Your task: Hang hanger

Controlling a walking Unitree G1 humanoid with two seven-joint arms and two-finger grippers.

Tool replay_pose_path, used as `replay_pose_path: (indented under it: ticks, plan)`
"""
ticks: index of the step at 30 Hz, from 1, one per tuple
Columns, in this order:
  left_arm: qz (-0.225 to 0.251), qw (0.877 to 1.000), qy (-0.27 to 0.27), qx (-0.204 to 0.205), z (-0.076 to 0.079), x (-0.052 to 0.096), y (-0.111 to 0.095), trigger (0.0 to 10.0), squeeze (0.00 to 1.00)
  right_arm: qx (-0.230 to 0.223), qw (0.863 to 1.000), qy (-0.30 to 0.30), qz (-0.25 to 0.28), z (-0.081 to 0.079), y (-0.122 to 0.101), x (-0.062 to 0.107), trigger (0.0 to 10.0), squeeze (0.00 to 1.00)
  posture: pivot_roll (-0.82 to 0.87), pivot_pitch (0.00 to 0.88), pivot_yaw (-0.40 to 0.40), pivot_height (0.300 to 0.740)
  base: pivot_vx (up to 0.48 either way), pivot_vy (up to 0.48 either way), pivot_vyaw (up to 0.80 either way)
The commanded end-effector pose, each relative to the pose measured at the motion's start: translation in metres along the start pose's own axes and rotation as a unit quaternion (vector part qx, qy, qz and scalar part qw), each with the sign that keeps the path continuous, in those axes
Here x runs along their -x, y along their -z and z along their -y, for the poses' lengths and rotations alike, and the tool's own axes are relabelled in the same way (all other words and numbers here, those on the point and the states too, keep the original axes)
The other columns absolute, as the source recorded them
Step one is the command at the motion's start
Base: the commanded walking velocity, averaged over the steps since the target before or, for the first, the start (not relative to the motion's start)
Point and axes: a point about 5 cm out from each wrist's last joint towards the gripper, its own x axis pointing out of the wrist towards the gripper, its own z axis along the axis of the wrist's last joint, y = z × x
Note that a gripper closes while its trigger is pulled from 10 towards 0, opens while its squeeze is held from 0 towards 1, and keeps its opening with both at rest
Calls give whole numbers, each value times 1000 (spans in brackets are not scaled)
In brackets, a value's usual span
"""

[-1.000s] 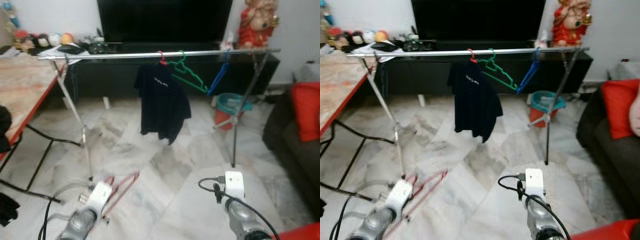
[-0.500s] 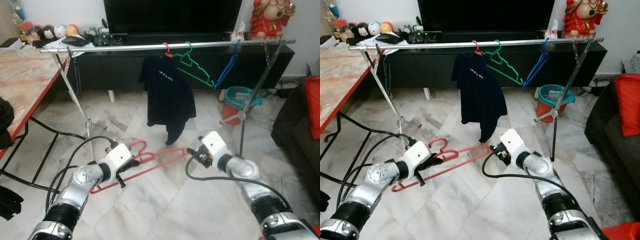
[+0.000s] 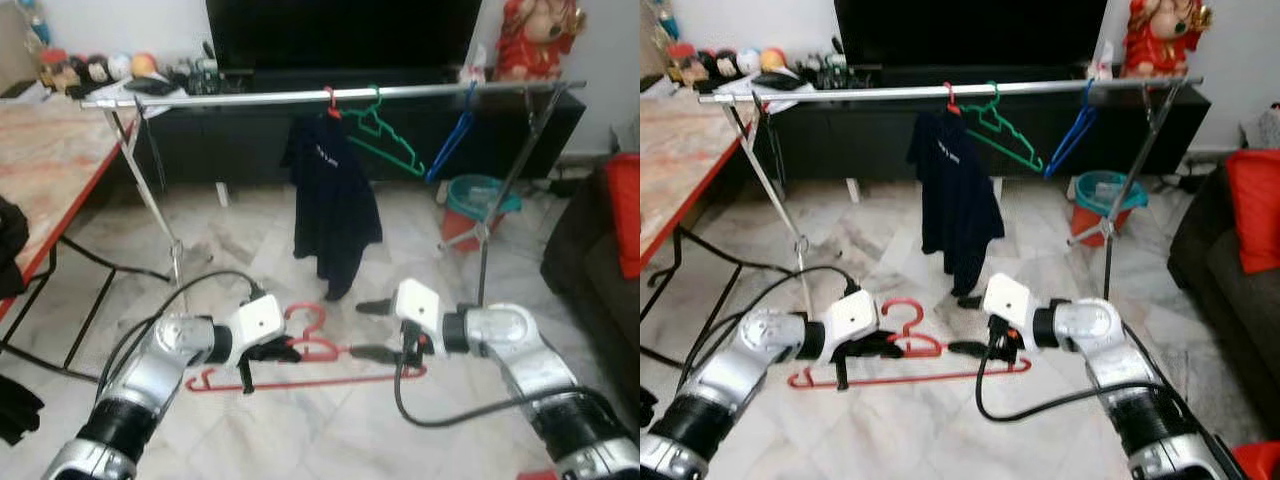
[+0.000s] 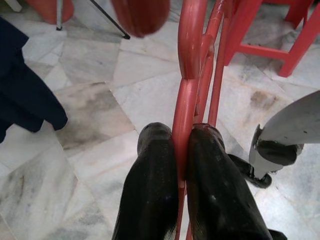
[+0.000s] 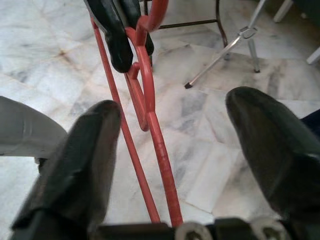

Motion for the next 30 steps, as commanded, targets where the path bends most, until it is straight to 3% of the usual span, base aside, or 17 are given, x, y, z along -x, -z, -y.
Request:
replay_pose_path:
  ticks: [1,2,3,30]
  plan:
    - [-6,1000,9,-15,-3,2,-2,10000,0,5,1000,-15,-3,-1,-1,-3,10000,875,87,0,6,740,0,0,0]
    - [-6,1000,10,-18,-3,2,-3,10000,0,2,1000,-21,-4,-2,0,-3,10000,165,91,0,4,740,0,0,0]
    - [-6,1000,11,-20,-4,3,-5,10000,0,-7,999,-33,-4,-5,1,-4,10000,0,93,0,3,740,0,0,0]
    - [30,997,45,-46,0,-7,-15,10000,0,-57,994,-89,6,-21,14,-23,10000,0,106,0,-8,740,0,0,0]
